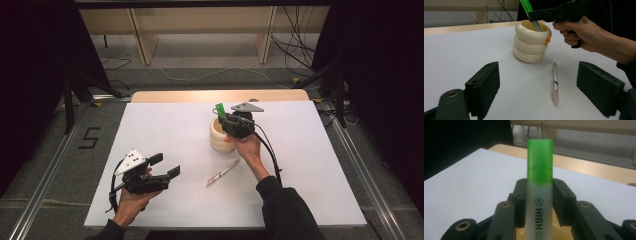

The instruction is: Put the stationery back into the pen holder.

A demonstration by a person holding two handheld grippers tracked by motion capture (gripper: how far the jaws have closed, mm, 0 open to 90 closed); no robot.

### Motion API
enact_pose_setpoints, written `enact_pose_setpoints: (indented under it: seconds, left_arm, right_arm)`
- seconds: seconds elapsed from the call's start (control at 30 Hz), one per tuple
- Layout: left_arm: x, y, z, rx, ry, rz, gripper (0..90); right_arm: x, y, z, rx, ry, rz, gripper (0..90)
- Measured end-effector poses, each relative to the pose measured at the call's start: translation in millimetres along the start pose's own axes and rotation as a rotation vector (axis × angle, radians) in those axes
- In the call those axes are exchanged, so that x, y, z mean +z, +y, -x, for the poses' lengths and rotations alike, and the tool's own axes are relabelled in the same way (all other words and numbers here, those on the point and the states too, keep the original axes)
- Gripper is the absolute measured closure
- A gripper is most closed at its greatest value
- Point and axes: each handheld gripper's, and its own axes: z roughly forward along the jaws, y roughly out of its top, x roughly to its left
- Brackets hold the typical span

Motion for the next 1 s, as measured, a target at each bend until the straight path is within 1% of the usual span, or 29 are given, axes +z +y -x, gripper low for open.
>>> enact_pose_setpoints:
  seconds: [0.13,0.17,0.2,0.23,0.27,0.33,0.6,0.67,0.77,0.8,0.87,1.0]
  left_arm:
    - [-0.2,0.1,0.0,0.003,0.0,-0.003,18.7]
    - [0.1,0.0,0.1,0.001,0.001,0.0,18.7]
    - [-0.1,0.0,0.0,0.004,0.001,-0.002,18.7]
    - [-0.3,0.2,-0.1,0.006,0.0,-0.003,18.7]
    - [-0.3,0.1,0.0,0.003,0.0,-0.003,18.7]
    - [0.3,0.0,0.1,0.001,0.001,0.0,18.7]
    - [1.0,-0.2,0.7,-0.003,0.0,-0.003,18.7]
    - [1.0,-0.2,0.7,-0.004,0.0,-0.002,18.7]
    - [1.3,-0.3,0.8,-0.005,-0.001,-0.002,18.6]
    - [1.3,-0.2,0.9,-0.005,-0.001,-0.003,18.7]
    - [1.3,-0.2,0.6,-0.003,-0.001,-0.006,18.6]
    - [1.7,-0.4,0.2,-0.002,-0.002,-0.012,18.6]
  right_arm:
    - [-0.5,-1.6,0.8,-0.006,0.0,-0.007,66.2]
    - [-0.9,-2.7,1.6,0.008,0.001,-0.016,63.7]
    - [-1.5,-2.8,2.9,0.011,0.007,-0.013,58.3]
    - [-3.1,-2.5,4.0,0.031,0.014,-0.014,55.9]
    - [-5.2,-1.9,5.5,0.043,0.03,-0.007,55.5]
    - [-9.7,0.0,6.3,0.043,0.04,0.009,52.9]
    - [-24.4,6.2,10.0,0.034,0.057,0.025,42.6]
    - [-28.6,7.5,11.2,0.034,0.055,0.026,39.8]
    - [-34.2,9.5,13.1,0.035,0.063,0.025,38.1]
    - [-36.0,9.8,13.8,0.029,0.059,0.027,37.5]
    - [-39.8,10.2,14.7,0.036,0.062,0.021,36.3]
    - [-45.7,9.2,17.8,0.033,0.059,0.014,33.2]
